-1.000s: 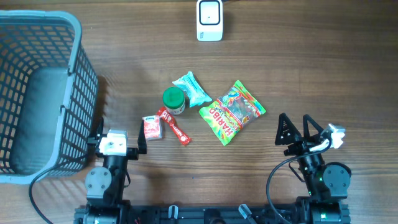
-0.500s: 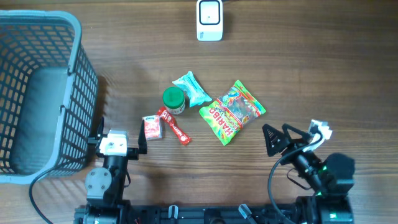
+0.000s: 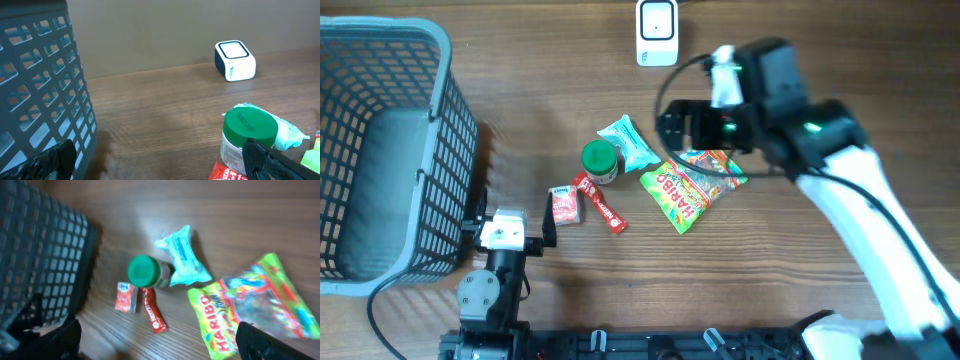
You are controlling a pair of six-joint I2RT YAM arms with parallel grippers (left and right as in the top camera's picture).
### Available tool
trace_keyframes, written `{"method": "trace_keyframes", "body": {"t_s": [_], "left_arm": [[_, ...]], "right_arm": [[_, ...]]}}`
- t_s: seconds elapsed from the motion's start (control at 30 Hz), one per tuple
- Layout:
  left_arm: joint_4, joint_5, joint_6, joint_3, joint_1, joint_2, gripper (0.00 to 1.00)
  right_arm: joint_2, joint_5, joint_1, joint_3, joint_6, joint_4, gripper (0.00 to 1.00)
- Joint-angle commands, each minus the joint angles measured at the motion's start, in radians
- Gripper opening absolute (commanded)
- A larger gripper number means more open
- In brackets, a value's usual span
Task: Scan the item barcode
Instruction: 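Reach the right gripper to the green-lidded jar and grasp it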
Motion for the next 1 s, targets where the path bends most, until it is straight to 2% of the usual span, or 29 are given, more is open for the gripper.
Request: {"method": "trace_keyframes", "body": {"t_s": [0.0,0.03,0.17,0.27,0.43,0.97], "left_arm": [[0.004,0.008,0.013,-0.007,-0.006,-0.008,1.0],[0.004,0.008,0.013,-0.007,-0.006,-0.008,1.0],[0.004,0.008,0.013,-0.007,-0.006,-0.006,1.0],[0.004,0.008,0.013,-0.007,-0.006,-0.006,1.0],[0.004,0.008,0.013,-0.007,-0.006,-0.006,1.0],[0.004,0.008,0.013,-0.007,-0.006,-0.006,1.0]], "right_arm": [[0.138,-0.142,0.021,0.014,0.041,0.127,0.99],[0.183,-0.125,0.039,0.014,0.137,0.138,0.99],[0.299,0.107,0.2,0.041,0.314,0.161,0.99],[0.379,0.208,0.291,0.103,0.444,0.151,0.99],[0.555,0.323,0.344,0.27,0.542,0.061,0.99],[0.742,0.253,0.334,0.276,0.525,0.146,0.98]]}}
